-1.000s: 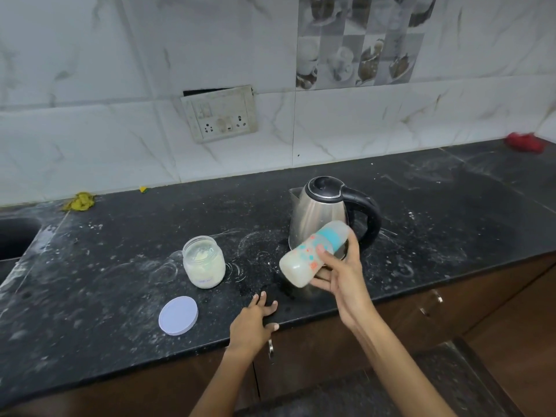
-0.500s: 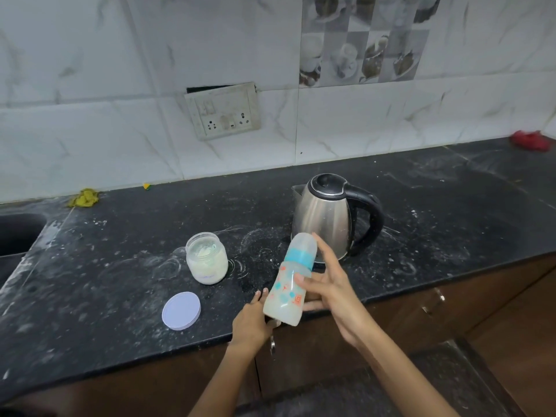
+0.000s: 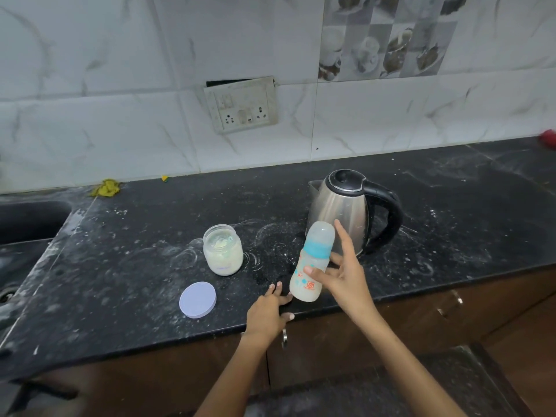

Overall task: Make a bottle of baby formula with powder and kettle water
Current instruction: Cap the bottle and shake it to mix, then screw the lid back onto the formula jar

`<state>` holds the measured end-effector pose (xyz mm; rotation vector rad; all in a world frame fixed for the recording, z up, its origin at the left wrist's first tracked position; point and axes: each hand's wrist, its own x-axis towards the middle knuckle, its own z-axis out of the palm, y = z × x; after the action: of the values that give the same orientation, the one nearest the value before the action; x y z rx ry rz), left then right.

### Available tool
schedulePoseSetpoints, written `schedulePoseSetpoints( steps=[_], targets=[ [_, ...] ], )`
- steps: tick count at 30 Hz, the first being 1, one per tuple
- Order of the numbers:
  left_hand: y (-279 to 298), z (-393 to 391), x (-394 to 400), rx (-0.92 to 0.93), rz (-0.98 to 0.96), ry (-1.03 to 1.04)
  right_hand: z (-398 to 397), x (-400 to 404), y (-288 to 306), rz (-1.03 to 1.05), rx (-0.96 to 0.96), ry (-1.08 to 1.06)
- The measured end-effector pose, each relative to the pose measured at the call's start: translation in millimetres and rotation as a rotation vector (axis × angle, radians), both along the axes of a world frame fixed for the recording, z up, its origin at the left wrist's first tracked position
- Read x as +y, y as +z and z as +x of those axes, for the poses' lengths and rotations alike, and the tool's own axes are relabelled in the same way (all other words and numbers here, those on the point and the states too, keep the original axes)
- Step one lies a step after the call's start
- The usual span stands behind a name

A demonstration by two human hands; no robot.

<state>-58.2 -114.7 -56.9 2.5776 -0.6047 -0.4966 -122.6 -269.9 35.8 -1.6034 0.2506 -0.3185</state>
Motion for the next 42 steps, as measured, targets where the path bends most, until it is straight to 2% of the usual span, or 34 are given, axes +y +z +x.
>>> schedulePoseSetpoints(
  steps=[4,13,22,26,29,34,39,42],
  targets=[
    [-2.1,0.6,-0.1,0.0,0.003,-0.014,13.9,0.7,-23.5,-0.215,0.025,-0.093],
    [-4.7,3.5,0.2,-0.027,0.006,-0.024,53.3,5.5,-72.9,-0.37,0.094,-0.095],
    [-4.9,5.3,-0.6,-0.032,0.034,-0.048,59.5,11.6,-83.8,-0.398,0.072,-0.065],
    [-1.5,2.0,2.0,-0.049,0.001,-0.055,32.6,24.5,-87.6,-0.393,0.074,-0.237],
    [5.3,-4.7,15.7,-0.11,-0.109,-0.009,10.4,45.8,-90.2,-0.389,0.021,-0.276],
    [22.9,-11.7,65.5,-0.276,-0.203,0.152,13.6,81.8,-91.4,-0.408,0.004,-0.12],
    [33.2,-3.1,116.2,-0.369,-0.154,0.364,41.4,107.6,-79.7,-0.445,-0.013,-0.046],
    [33.8,12.6,134.4,-0.303,-0.047,0.392,57.8,114.2,-75.2,-0.435,0.004,-0.035]
  ],
)
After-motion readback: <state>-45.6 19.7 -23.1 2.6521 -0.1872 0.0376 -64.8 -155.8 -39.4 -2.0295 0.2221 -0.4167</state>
